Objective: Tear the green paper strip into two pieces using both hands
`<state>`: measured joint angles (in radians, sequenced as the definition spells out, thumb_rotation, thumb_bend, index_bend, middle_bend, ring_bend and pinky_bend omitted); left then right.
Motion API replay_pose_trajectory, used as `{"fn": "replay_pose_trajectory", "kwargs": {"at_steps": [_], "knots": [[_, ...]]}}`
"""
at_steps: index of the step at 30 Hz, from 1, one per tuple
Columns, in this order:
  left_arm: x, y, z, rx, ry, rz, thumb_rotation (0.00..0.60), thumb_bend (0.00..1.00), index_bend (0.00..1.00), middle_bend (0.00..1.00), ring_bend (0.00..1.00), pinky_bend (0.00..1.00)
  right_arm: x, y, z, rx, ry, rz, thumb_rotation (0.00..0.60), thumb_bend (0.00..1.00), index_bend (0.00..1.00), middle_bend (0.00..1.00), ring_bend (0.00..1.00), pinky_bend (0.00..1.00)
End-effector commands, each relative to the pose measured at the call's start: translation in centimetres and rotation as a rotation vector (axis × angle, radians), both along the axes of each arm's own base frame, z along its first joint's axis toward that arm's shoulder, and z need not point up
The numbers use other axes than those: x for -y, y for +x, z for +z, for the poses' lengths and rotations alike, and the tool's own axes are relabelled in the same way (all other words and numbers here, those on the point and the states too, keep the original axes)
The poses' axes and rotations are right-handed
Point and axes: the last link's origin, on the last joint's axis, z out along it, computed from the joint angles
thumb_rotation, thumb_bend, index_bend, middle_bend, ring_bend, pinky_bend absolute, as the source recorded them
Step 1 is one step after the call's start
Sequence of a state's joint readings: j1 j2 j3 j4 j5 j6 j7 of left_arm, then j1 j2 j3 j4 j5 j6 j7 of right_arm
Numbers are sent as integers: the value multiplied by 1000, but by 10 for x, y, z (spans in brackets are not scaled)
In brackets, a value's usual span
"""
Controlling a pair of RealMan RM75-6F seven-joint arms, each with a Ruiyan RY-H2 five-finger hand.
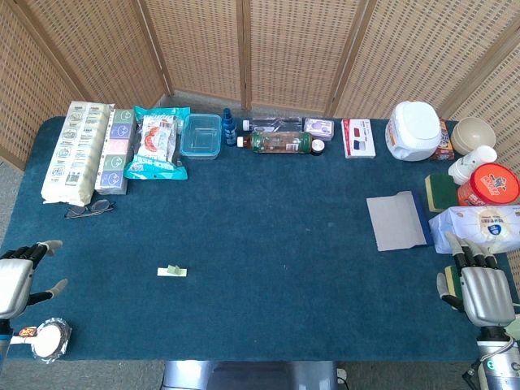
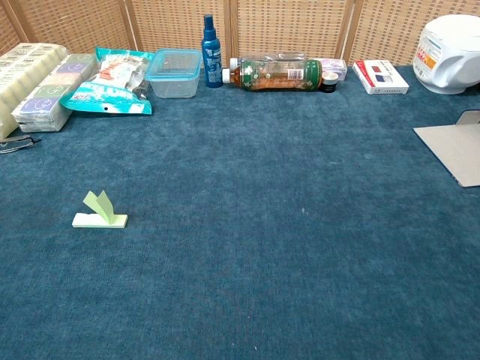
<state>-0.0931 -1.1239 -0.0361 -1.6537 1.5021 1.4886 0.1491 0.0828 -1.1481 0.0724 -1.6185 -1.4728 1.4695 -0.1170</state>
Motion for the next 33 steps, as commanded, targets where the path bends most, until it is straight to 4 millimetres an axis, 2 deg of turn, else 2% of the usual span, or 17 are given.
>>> {"fn": "replay_pose_trajectory", "kwargs": {"at_steps": [1,14,22,26,29,31,33], "knots": [[0,0,0,1,-1,1,552,137,292,413,420,452,0,0,-1,6,-1,-2,505,524,0,181,140,190],[-3,7,3,3,-10,-17,554,137,292,413,420,452,-1,-3,-3,33,1,-4,505,524,0,175,140,190],[-21,21,1,-12,-56,-63,555,137,293,413,427,452,-2,-7,-4,31,7,-20,506,524,0,173,148,199],[-38,38,-6,-12,-118,-113,554,137,294,493,563,477,-2,-8,-5,33,8,-29,507,524,0,173,171,223],[-51,49,-13,-24,-152,-154,556,137,294,654,723,624,-1,-9,-7,32,16,-35,509,524,0,173,184,225],[-60,56,-20,-29,-191,-170,557,137,295,820,867,813,0,-9,-8,29,23,-38,507,524,0,174,189,227],[-65,59,-26,-33,-222,-170,552,137,295,933,963,951,0,-9,-9,28,26,-39,506,525,0,174,198,243]]}}
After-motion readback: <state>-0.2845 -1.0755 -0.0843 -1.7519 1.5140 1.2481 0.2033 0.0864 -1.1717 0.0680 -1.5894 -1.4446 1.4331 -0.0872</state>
